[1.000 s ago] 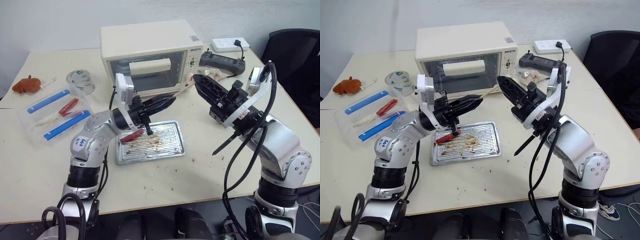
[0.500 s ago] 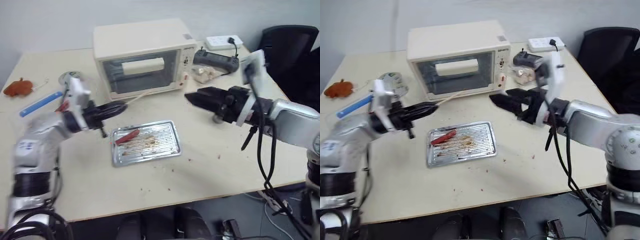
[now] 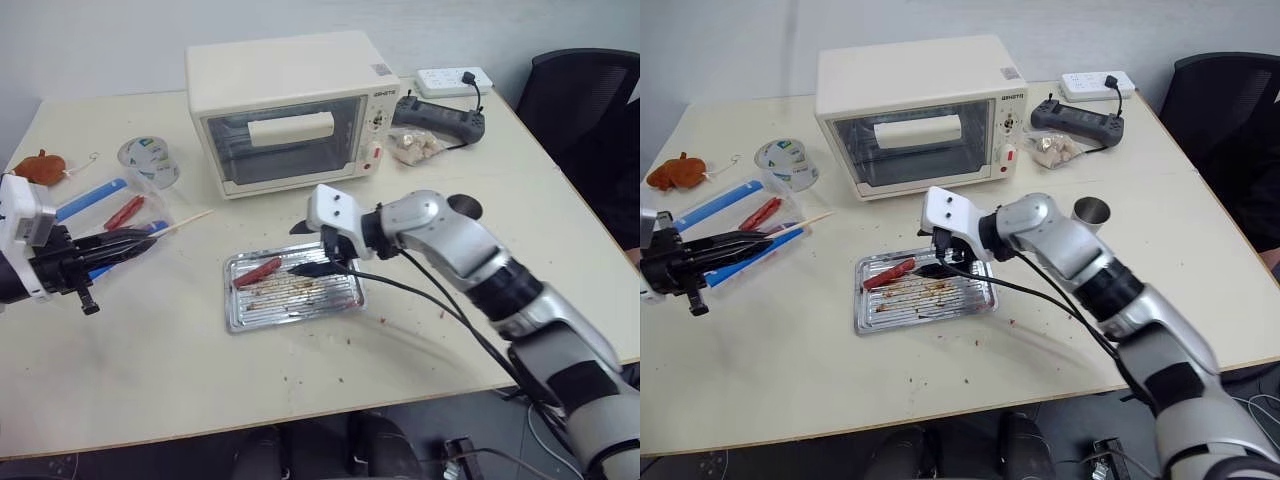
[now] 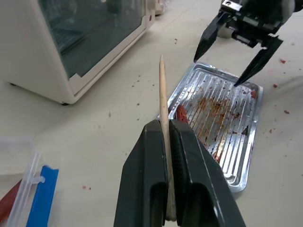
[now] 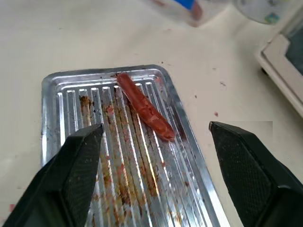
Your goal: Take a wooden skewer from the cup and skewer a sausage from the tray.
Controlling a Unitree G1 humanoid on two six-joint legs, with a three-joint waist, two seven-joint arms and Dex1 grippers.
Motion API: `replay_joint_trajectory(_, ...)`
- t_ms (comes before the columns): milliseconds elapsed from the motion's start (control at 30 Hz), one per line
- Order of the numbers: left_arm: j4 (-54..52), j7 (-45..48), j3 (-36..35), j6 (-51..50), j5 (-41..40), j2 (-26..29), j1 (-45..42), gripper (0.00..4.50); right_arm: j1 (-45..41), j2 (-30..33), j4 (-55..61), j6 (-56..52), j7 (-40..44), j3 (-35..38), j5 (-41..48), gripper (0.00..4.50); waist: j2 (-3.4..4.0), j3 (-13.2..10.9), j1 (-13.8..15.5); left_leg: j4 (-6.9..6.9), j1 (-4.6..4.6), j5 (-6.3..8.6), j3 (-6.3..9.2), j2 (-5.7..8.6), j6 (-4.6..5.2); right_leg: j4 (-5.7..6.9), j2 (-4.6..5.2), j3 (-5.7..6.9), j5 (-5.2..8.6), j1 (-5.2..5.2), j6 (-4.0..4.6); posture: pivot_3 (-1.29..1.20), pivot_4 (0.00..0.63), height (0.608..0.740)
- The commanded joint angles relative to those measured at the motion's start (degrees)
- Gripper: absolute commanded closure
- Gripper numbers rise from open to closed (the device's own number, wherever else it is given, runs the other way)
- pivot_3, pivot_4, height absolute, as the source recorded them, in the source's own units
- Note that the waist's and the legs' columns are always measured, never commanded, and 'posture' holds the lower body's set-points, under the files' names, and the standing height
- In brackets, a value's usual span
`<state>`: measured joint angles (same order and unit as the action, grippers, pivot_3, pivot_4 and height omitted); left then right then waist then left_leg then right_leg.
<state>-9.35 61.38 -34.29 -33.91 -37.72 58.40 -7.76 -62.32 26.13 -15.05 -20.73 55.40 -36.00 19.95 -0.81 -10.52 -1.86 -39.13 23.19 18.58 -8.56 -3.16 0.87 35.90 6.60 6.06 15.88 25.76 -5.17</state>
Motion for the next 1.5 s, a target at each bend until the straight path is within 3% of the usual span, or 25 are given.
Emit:
replay_joint_trajectory(33,-4.27,-1.44,-3.90,-0.70,-1.43,-0.21,1.69,4.50,-3.73,-6.12,-9.65,7.84,4.27,0.60,-5.71,1.41,0.00,0.00,-0.16,0.00,-0.01,0.00,0.00,0.00,0.00,0.00,-0.01,0.00,0.00,0.00,0.00,0.00,0.150,0.740)
replay_joint_trajectory(167,-6.77,-2.77,-5.55,-1.61,-2.18,-1.15,3.74,4.50,-6.96,-13.08,-20.32,13.07,6.25,2.36,-10.06,2.62,0.00,0.00,-0.70,0.00,-0.04,-0.03,0.04,-0.07,-0.11,0.08,-0.06,0.01,0.01,0.00,0.03,0.00,0.150,0.740)
replay_joint_trajectory(433,-9.31,-4.46,-6.00,-2.25,-3.20,-2.36,5.24,4.50,-9.06,-20.71,-30.68,19.76,8.90,4.54,-15.91,2.62,0.00,0.00,-1.58,0.00,-0.07,-0.05,0.08,-0.08,-0.18,0.13,-0.05,-0.01,0.00,-0.02,0.06,0.00,0.150,0.740)
replay_joint_trajectory(700,-9.05,-5.70,-3.40,-1.70,-3.73,-2.65,3.36,4.50,-11.24,-26.10,-40.95,24.72,5.42,7.78,-21.14,2.62,0.01,0.00,-2.54,0.01,-0.10,-0.04,0.08,-0.15,-0.29,0.17,-0.08,-0.02,0.02,-0.01,0.12,0.00,0.150,0.740)
replay_joint_trajectory(1167,-7.92,-6.33,0.04,-1.49,-3.24,-2.62,-0.41,4.50,-12.00,-30.30,-51.66,27.51,1.59,12.29,-26.85,2.62,0.01,0.00,-3.12,0.02,-0.14,-0.05,0.07,-0.17,-0.32,0.21,-0.12,-0.07,0.03,-0.01,0.13,0.00,0.150,0.740)
replay_joint_trajectory(1500,-7.96,-6.50,0.35,-1.36,-3.16,-2.77,-0.72,4.50,-11.11,-30.94,-51.14,28.13,4.44,13.64,-28.40,2.62,0.01,0.00,-3.08,0.02,-0.14,-0.05,0.06,-0.16,-0.33,0.23,-0.12,-0.08,0.03,-0.01,0.14,0.00,0.150,0.740)
